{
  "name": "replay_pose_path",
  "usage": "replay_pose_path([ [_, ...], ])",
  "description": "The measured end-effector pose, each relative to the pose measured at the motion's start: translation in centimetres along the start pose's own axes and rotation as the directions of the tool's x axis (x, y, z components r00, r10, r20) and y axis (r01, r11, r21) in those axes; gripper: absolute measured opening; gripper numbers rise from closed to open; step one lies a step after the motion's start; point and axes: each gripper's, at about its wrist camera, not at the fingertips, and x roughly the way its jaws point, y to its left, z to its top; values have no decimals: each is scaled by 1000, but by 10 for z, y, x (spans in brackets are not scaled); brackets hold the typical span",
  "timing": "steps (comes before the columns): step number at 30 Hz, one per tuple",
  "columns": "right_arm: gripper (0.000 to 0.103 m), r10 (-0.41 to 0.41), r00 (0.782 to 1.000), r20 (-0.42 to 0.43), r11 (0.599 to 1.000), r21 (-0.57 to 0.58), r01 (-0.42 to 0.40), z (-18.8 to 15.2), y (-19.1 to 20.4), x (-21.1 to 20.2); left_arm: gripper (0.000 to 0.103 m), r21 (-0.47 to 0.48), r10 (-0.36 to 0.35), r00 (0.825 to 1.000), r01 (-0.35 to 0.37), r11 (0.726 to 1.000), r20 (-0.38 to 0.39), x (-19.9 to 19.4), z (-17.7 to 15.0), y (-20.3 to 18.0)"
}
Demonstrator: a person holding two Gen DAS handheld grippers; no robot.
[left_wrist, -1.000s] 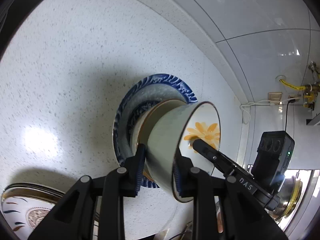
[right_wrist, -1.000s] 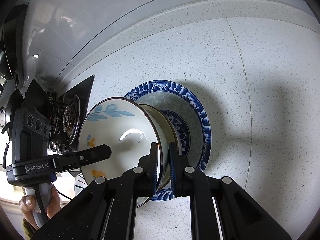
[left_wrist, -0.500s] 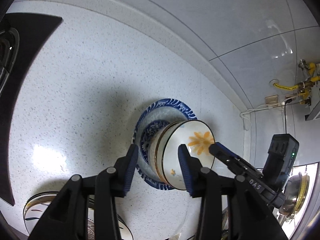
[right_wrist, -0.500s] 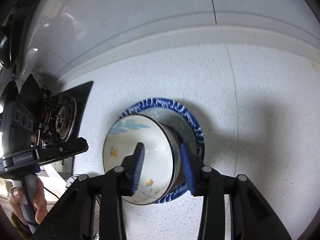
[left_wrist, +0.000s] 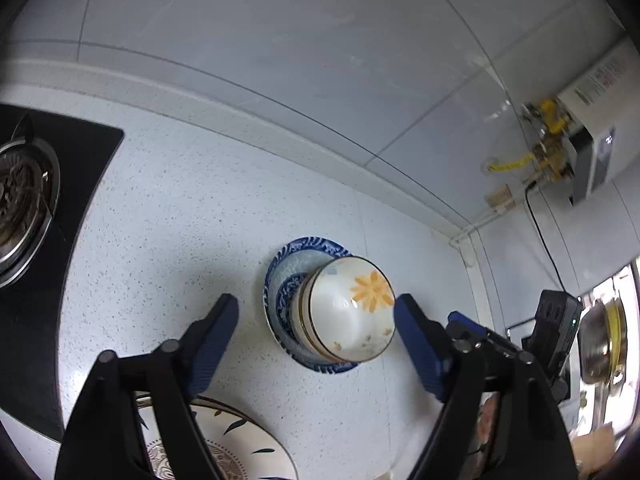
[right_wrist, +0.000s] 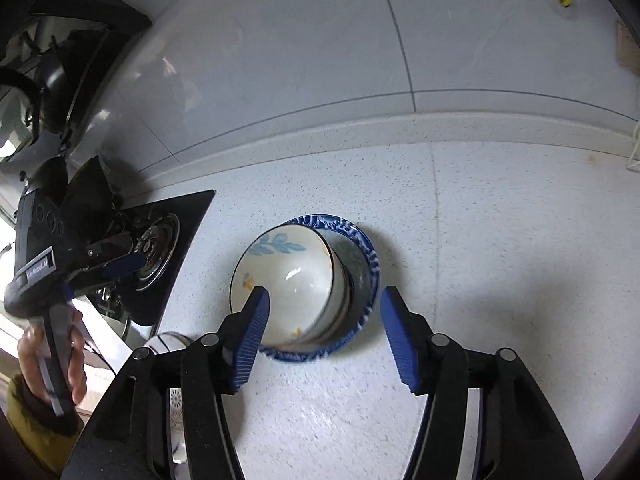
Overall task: Organize plates and bowls
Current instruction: 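Open both grippers and release the yellow-flower bowl, then move both open grippers to the stacked bowls' blue-and-white rim, then close both grippers on the blue-and-white bowl rim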
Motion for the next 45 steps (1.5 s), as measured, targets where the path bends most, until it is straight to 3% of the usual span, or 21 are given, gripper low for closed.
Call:
replay_pose_path([
  [1,56,-6,1000,16,1000,6,6,-5,-2,-6,90,16,-8,1000,8,1000,-13,-1,-3,-1],
  [7,73,-31,994,106,999,43,27,-41,0,-45,91,127,-12,996,22,992,-84,-5,-24,-5],
  [9,88,-47,991,123,998,51,41,-52,4,-54,91,141,-19,996,31,990,-88,-8,-28,-4],
  [13,101,-101,985,141,993,71,91,-76,13,-64,96,211,-44,998,53,976,-46,-20,-30,-5],
  [14,102,-116,982,146,992,75,106,-79,15,-64,100,240,-42,998,51,970,-41,-21,-29,-6],
  [18,102,-189,967,170,982,42,185,-92,24,-63,101,290,-18,998,32,956,-52,-16,-22,-5],
  [22,102,-233,962,144,972,4,235,-94,24,-47,98,321,137,985,-97,942,-103,7,-9,8],
  [23,102,-232,962,141,972,-1,235,-94,23,-44,93,318,154,981,-110,942,-117,12,-6,12],
  [29,102,-198,978,61,980,30,197,-74,-5,-9,89,287,177,967,-119,951,-186,48,6,27],
  [33,102,-127,992,-2,987,101,127,-47,-30,16,89,229,183,956,-130,965,-229,74,14,35],
  [38,102,-67,995,-78,989,127,76,-23,-46,48,89,186,206,939,-158,970,-277,105,17,44],
  [43,101,25,992,-120,986,165,-5,-11,-62,66,89,116,169,932,-139,984,-321,125,19,51],
  [45,90,61,989,-137,983,181,-35,-8,-68,73,84,95,153,930,-128,987,-335,132,19,53],
])
